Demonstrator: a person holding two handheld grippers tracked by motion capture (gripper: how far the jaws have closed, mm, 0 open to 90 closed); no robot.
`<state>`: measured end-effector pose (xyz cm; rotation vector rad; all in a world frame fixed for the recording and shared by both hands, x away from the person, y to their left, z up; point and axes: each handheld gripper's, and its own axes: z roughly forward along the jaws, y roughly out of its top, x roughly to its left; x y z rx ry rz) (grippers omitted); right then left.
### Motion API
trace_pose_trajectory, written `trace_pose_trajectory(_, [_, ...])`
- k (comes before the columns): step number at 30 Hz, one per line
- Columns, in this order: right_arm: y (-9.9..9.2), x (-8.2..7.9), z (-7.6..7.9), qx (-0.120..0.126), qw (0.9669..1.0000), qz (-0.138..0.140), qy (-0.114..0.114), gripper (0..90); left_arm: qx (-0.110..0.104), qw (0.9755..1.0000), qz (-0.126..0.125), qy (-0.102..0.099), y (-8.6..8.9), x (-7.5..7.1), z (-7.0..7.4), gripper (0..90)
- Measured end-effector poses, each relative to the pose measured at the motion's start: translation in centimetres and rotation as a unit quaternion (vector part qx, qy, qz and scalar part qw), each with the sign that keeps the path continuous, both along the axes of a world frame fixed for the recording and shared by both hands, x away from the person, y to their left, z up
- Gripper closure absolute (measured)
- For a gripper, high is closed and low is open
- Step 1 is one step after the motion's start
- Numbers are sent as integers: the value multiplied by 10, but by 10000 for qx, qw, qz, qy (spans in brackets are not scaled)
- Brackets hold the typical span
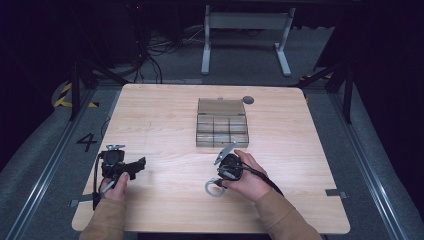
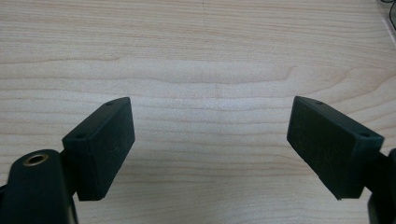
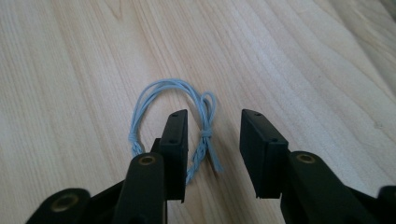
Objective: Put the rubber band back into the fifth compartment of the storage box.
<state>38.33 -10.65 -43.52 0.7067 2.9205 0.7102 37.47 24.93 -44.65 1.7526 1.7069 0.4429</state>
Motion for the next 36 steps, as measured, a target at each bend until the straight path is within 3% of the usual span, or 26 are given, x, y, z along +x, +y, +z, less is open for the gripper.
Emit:
trace_pose_trajectory(13, [7, -5, -3, -361, 9992, 57, -164, 728, 4, 10000, 1, 1, 1, 0, 0, 159])
trace_pose_trajectory(18, [7, -6, -2, -488, 9986, 66, -217, 847, 5, 10000, 5, 2, 1, 0, 0, 159])
trace_pose_trajectory(21, [7, -6, -2, -527, 9984, 95, -200, 870, 12, 10000, 4, -2, 1, 0, 0, 159])
trace_pose_trajectory(36, [4, -6, 5, -252, 9997, 11, -57, 900, 0, 10000, 6, -5, 1, 0, 0, 158])
